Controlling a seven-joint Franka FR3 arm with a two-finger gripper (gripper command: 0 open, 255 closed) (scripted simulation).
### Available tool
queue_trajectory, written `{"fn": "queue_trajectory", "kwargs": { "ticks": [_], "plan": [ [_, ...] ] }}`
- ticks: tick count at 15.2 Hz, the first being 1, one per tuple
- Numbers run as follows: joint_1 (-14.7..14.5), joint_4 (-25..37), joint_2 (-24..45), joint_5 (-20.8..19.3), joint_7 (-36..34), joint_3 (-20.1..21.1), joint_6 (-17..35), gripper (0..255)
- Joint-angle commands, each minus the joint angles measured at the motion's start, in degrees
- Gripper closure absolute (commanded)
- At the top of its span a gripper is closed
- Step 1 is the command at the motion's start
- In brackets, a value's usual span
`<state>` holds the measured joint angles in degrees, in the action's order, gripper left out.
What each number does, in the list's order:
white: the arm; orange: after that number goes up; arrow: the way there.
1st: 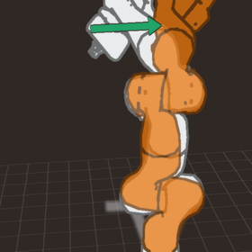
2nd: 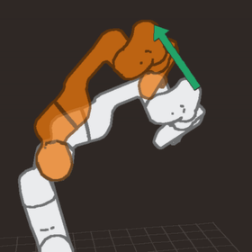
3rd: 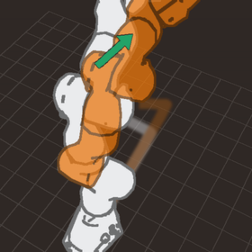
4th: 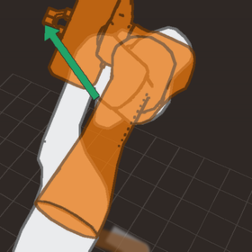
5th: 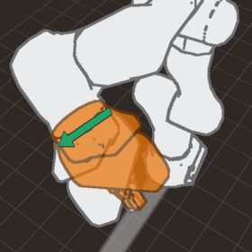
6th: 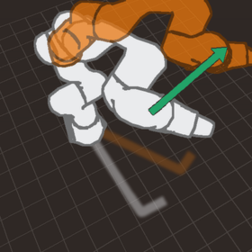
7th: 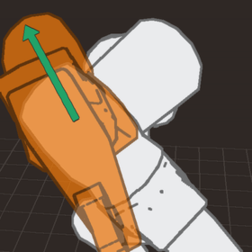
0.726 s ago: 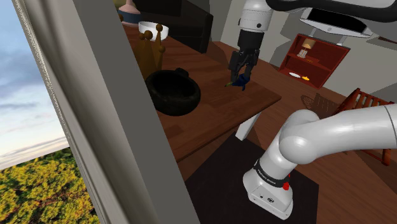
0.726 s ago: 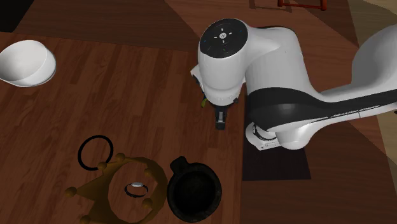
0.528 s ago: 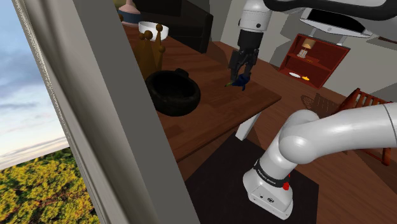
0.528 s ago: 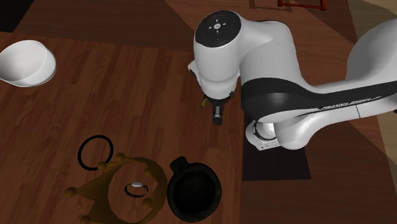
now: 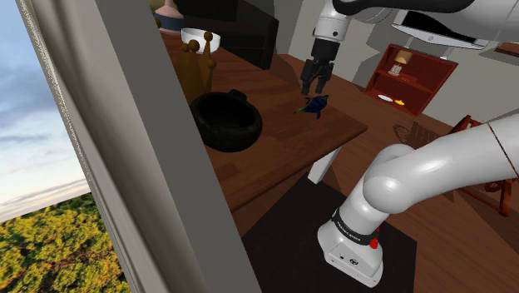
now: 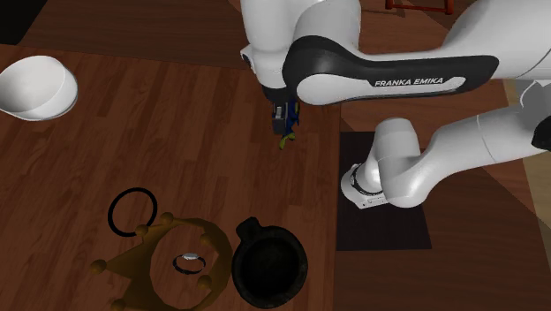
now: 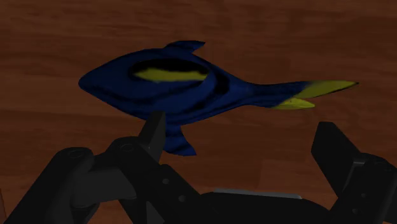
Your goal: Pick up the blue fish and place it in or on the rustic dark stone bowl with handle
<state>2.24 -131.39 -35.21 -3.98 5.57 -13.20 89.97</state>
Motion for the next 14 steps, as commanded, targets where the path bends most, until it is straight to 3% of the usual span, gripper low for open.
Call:
{"fn": "queue_trajectory", "kwargs": {
  "ticks": [1,3,14],
  "plan": [
    [0.19,2.00,3.24,0.23,2.99,-2.84,1.34,0],
    [0.34,4.44,6.82,0.79,6.25,-5.79,2.39,0],
    [0.59,-1.84,6.24,0.51,6.30,-6.10,8.08,0]
  ]
}}
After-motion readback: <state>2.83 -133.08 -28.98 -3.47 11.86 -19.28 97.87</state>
